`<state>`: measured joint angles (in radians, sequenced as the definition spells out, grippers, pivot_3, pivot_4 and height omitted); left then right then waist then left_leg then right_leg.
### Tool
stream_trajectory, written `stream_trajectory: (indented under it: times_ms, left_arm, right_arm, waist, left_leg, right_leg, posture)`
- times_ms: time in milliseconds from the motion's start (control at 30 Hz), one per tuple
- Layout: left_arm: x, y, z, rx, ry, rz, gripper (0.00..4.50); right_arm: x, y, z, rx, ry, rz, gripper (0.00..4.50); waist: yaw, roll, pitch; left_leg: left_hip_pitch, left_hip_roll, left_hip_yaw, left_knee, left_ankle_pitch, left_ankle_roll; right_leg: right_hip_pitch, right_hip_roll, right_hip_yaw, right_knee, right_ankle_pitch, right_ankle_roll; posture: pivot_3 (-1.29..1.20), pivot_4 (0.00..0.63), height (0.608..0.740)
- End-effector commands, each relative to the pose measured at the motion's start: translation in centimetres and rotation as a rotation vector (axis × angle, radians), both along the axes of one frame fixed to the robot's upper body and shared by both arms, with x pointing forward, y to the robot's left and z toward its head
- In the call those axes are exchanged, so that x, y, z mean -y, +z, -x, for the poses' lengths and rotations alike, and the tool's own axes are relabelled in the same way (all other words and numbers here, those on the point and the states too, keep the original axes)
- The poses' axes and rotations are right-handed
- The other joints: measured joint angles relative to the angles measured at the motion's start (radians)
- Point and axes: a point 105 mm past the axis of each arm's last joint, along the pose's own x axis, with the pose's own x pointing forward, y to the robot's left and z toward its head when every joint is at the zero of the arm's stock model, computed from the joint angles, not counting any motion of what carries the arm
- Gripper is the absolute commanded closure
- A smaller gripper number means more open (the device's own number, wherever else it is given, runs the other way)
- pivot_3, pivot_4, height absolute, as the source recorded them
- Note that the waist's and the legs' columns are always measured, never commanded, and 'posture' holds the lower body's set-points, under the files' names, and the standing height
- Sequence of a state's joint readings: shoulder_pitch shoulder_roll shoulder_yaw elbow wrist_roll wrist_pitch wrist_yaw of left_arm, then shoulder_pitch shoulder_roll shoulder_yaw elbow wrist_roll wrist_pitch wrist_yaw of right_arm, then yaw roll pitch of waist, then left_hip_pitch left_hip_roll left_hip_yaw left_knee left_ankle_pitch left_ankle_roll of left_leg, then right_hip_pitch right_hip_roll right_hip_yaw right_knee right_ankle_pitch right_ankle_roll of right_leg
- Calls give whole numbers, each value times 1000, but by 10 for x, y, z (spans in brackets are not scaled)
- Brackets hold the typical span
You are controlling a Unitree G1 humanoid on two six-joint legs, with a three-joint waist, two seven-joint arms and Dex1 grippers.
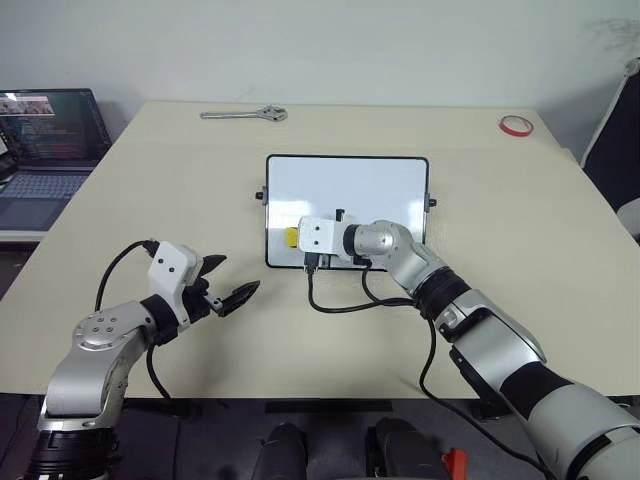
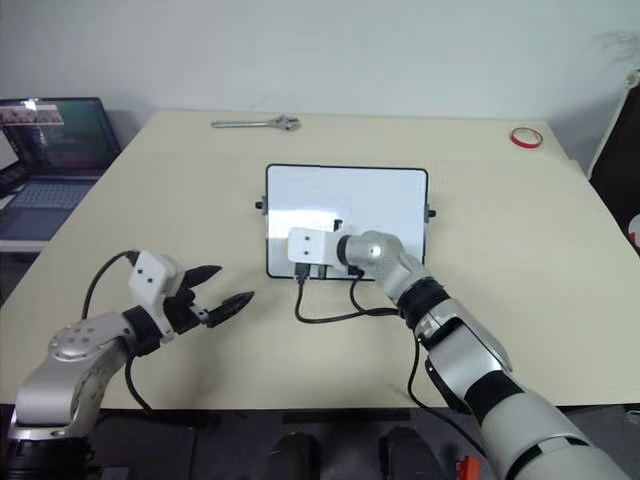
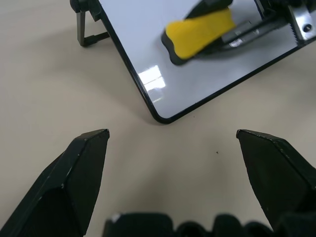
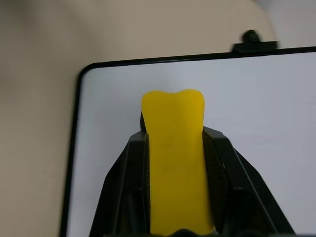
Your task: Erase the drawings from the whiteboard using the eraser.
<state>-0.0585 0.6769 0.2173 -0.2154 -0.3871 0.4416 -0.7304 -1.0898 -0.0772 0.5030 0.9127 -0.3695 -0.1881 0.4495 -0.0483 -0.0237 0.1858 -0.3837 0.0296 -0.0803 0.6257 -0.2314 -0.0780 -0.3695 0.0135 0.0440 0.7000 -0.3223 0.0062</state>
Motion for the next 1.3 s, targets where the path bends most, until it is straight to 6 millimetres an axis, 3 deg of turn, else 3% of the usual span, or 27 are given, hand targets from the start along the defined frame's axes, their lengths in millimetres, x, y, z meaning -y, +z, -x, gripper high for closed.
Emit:
stream_trajectory:
  times_ms: [33,267,367,400,500,633,800,867,933,1033,1167,1300]
  left_arm:
    - [4,11,-2,47,-17,-4,0]
    - [14,15,-8,59,-44,4,0]
    - [23,20,-11,76,-69,8,0]
    - [28,22,-12,84,-87,6,0]
    - [43,32,-19,111,-144,15,0]
    - [65,40,-24,130,-270,-12,0]
    - [99,41,-21,103,-473,-20,0]
    - [113,37,-21,113,-544,-63,0]
    - [136,32,-20,125,-649,-104,0]
    - [163,30,-20,127,-759,-120,0]
    - [181,30,-23,132,-850,-146,0]
    - [203,41,-29,168,-915,-146,0]
  right_arm:
    - [22,38,-26,131,-174,-130,3408]
    - [15,-8,-5,-100,-41,-2,3409]
    - [18,-16,6,-151,0,7,3409]
    - [20,-13,9,-154,2,-15,3409]
    - [31,22,9,-65,-60,-200,3409]
    - [73,81,14,41,-208,-513,3409]
    - [124,97,46,15,-321,-726,3409]
    - [151,93,57,61,-409,-720,3409]
    - [193,86,73,62,-564,-791,3409]
    - [241,57,93,1,-805,-844,3409]
    - [261,19,100,-99,-964,-804,3409]
    - [257,-7,93,-227,-1009,-827,3409]
  waist:
    - [4,0,0]
    - [-4,-1,0]
    - [-2,-1,0]
    - [-1,-1,0]
    - [10,0,0]
    - [19,0,0]
    - [20,0,0]
    - [19,0,0]
    - [20,1,0]
    - [24,1,0]
    - [4,1,1]
    - [-12,1,1]
  left_leg:
    - [0,0,0,0,0,0]
    - [-2,0,1,-2,-1,-1]
    - [-3,1,1,-2,-1,-1]
    - [-3,1,1,-2,-1,-1]
    - [-5,0,-1,-1,-1,-1]
    - [-15,0,-2,2,-1,-1]
    - [-18,0,-1,0,-2,-3]
    - [-18,-1,0,0,-2,-3]
    - [-18,-2,1,0,-2,-3]
    - [-18,-3,0,1,-2,-3]
    - [-16,-4,4,1,-2,-2]
    - [-14,-2,4,1,-2,-2]
  right_leg:
    - [0,0,0,0,0,0]
    - [-2,0,0,-2,0,-1]
    - [-2,0,0,-2,0,-1]
    - [-2,0,0,-2,0,-1]
    - [-2,-1,-1,-2,0,-1]
    - [-10,-1,-2,-2,1,0]
    - [-12,-1,-2,-4,-1,2]
    - [-13,-1,-1,-4,-1,2]
    - [-13,-1,-1,-4,-1,2]
    - [-12,1,-1,-3,-2,2]
    - [-12,2,0,-2,-1,2]
    - [-12,4,0,0,-1,2]
  posture:
    - [0,150,740]
    - [0,150,740]
    - [0,150,740]
    - [0,150,740]
    - [0,150,740]
    - [0,150,740]
    - [0,150,740]
    - [0,150,740]
    - [0,150,740]
    - [0,150,740]
    - [0,150,740]
    - [0,150,740]
